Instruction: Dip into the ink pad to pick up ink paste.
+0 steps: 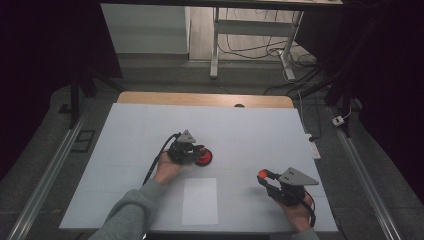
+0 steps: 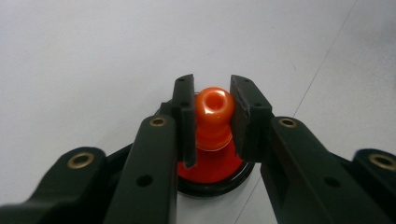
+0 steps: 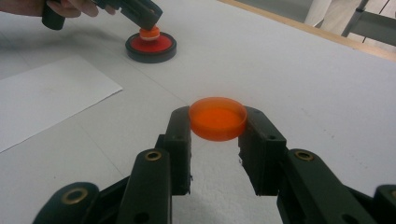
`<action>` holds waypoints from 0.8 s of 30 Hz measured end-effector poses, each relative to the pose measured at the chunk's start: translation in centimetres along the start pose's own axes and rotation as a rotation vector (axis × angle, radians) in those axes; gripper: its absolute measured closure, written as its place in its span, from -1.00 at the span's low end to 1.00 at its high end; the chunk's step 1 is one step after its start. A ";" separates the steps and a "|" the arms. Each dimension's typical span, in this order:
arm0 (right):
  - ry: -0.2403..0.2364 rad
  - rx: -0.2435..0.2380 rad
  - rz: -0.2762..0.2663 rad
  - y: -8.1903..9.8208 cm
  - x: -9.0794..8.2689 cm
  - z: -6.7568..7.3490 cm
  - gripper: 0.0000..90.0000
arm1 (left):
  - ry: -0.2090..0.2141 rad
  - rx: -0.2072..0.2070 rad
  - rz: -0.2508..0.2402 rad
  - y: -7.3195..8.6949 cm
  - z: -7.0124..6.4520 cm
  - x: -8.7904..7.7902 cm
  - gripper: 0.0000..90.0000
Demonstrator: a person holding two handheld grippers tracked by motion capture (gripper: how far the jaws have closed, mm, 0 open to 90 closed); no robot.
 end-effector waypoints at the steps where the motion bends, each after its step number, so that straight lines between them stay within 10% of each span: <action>1: -0.001 0.001 -0.001 0.0 0.0 0.0 0.44 | 0.000 0.000 0.000 0.0 0.0 0.0 0.60; 24: 0.003 0.006 -0.012 -0.2 -0.1 0.0 0.44 | -0.029 0.041 -0.005 0.7 -0.3 0.3 0.61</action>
Point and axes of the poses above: each handheld gripper's, and its own axes: x roughly forward along the jaws, y roughly out of its underside, z roughly to its left, the point moved 8 cm from there along x, roughly forward along the jaws, and after that the axes turned 14 degrees about -y, right-handed, at the moved point
